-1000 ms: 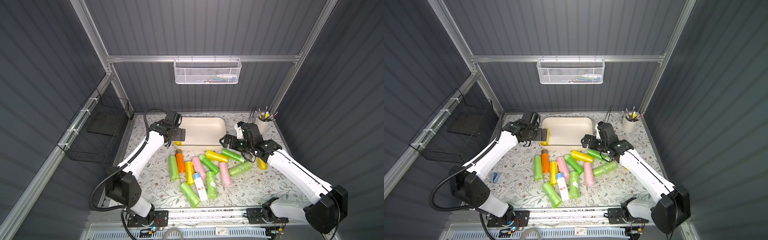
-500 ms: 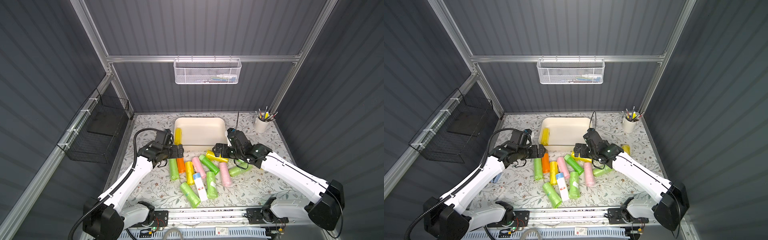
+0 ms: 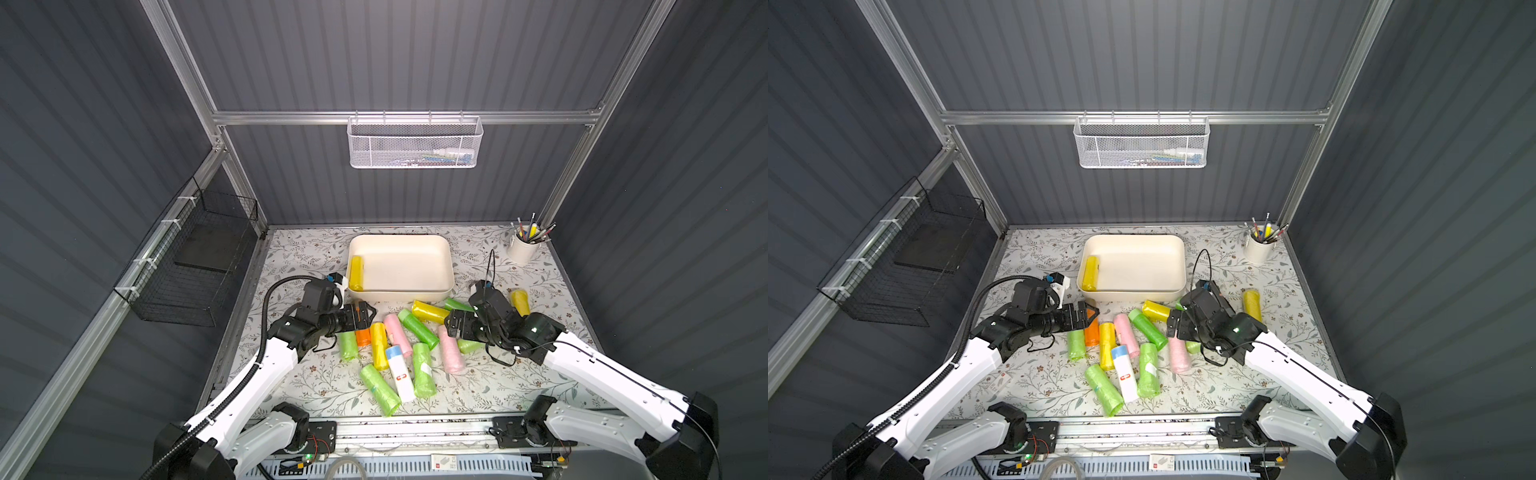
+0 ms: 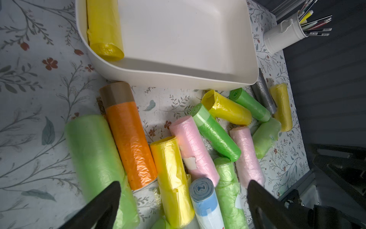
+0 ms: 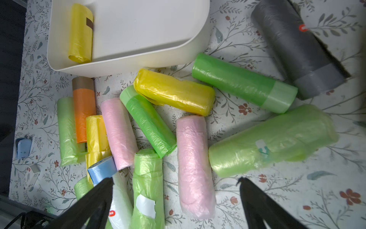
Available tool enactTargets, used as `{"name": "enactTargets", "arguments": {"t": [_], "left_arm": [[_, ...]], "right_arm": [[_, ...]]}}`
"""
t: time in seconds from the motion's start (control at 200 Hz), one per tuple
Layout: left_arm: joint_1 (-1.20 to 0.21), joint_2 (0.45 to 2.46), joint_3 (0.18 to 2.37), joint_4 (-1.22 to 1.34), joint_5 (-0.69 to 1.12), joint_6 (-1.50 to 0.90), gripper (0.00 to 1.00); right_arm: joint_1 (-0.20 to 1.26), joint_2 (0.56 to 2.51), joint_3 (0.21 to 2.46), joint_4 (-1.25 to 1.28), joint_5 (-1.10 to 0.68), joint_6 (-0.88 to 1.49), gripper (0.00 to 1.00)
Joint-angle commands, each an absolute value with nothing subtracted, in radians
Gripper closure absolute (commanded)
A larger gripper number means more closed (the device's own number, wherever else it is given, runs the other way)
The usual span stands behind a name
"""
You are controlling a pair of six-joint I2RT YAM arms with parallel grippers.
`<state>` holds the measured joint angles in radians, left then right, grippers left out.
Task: Put the roll of trash bags into the storage box
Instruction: Pick up the roll of trash bags from the center of the board.
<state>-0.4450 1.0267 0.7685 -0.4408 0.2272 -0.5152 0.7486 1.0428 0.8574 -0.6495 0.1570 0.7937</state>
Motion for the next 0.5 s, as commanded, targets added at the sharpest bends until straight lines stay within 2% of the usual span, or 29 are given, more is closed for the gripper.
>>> {"name": "enactTargets", "arguments": {"t": [0.0, 0.18, 0.26, 0.495], "left_arm": [[-0.443, 1.013, 0.749, -0.400, 0.275, -0.544, 0.00], [-0.443, 1.012, 0.728, -0.384, 0.317, -0.564, 0.00], [-0.443, 1.010, 0.715, -0.367, 0.322, -0.583, 0.00], [-0.443, 1.032, 0.665, -0.270, 0.444, -0.664, 0.00]], "right_arm": [[0.758, 1.040, 0.820, -0.691, 0.173, 0.831, 0.02], [0.759, 1.074, 0.809, -0.705, 0.152, 0.823, 0.06], [0.759, 1.092, 0.806, -0.688, 0.130, 0.813, 0.11], [0.765, 1.157, 0.796, -0.618, 0.087, 0.817, 0.11]]}}
